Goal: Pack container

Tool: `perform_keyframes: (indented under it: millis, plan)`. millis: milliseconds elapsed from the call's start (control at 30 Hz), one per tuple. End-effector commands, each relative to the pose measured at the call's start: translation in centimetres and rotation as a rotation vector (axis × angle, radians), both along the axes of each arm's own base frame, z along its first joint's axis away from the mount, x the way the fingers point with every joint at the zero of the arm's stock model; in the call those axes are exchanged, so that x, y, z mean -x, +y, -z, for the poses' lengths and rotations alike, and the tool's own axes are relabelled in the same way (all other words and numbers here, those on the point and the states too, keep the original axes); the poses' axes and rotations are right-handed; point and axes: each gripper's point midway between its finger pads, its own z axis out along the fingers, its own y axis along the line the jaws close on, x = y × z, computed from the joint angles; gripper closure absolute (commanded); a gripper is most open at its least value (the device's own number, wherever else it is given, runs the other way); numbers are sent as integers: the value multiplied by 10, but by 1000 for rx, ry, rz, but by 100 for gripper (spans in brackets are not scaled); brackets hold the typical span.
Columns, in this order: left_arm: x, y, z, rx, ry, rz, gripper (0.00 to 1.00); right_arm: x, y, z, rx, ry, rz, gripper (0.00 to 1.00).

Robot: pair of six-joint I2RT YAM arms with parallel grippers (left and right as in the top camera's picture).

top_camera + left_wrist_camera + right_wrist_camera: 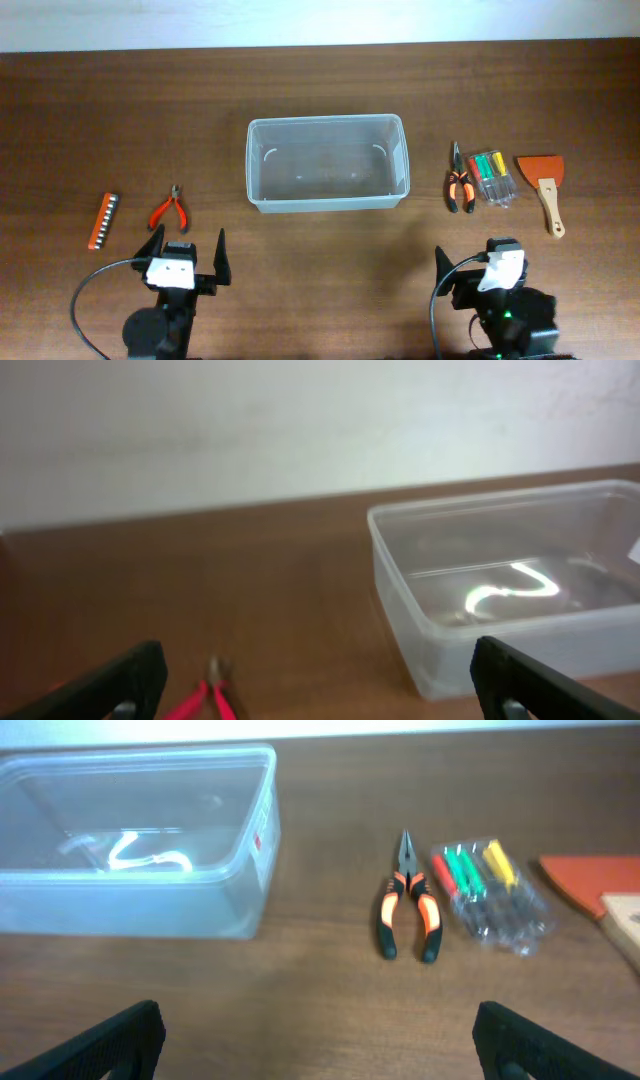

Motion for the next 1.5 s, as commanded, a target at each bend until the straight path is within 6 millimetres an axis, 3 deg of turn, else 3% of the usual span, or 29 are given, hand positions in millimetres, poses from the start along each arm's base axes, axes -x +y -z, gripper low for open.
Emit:
perform_keyframes:
  millis: [0, 100, 267, 333, 400, 500, 600, 667, 767, 900, 1033, 1233, 1333, 1467]
  plan:
    - [-3, -6, -14, 105, 73, 21, 1, -2, 2, -56, 0, -3, -11, 1]
    - [-12, -4, -31, 102, 112, 7, 1, -13, -5, -78, 27, 74, 25, 1]
    - [-52, -2, -62, -4, 245, 8, 1, -70, -6, -128, 127, 239, 8, 1]
    - [-70, 0, -74, -44, 298, 14, 1, -92, 2, -148, 101, 281, -20, 1]
    - [-94, 7, -86, -45, 363, -5, 1, -104, 22, -161, 27, 374, -109, 1]
    - [-122, 23, -100, -35, 406, -44, 1, -117, 25, -173, 30, 433, -131, 1]
    - [-144, 40, -108, -24, 431, -82, 1, -137, 11, -182, 38, 447, -89, 1]
    - [-156, 52, -108, -17, 446, -108, 1, -151, -10, -180, 46, 457, -45, 1]
    - [-164, 66, -93, -7, 486, -138, 1, -164, -59, -160, 28, 521, 86, 1]
    - [-163, 71, -59, 8, 601, -146, 1, -161, -161, -113, 58, 667, 309, 1]
    - [-163, 71, -42, 14, 661, -143, 1, -162, -208, -82, 63, 726, 350, 1]
    - [-164, 71, -32, 16, 687, -142, 1, -175, -253, -26, 134, 806, 282, 5]
    - [-164, 71, -32, 16, 687, -142, 1, -178, -261, 3, 123, 855, 265, 5]
    - [-164, 71, -32, 16, 687, -141, 1, -170, -253, 37, 68, 957, 229, 9]
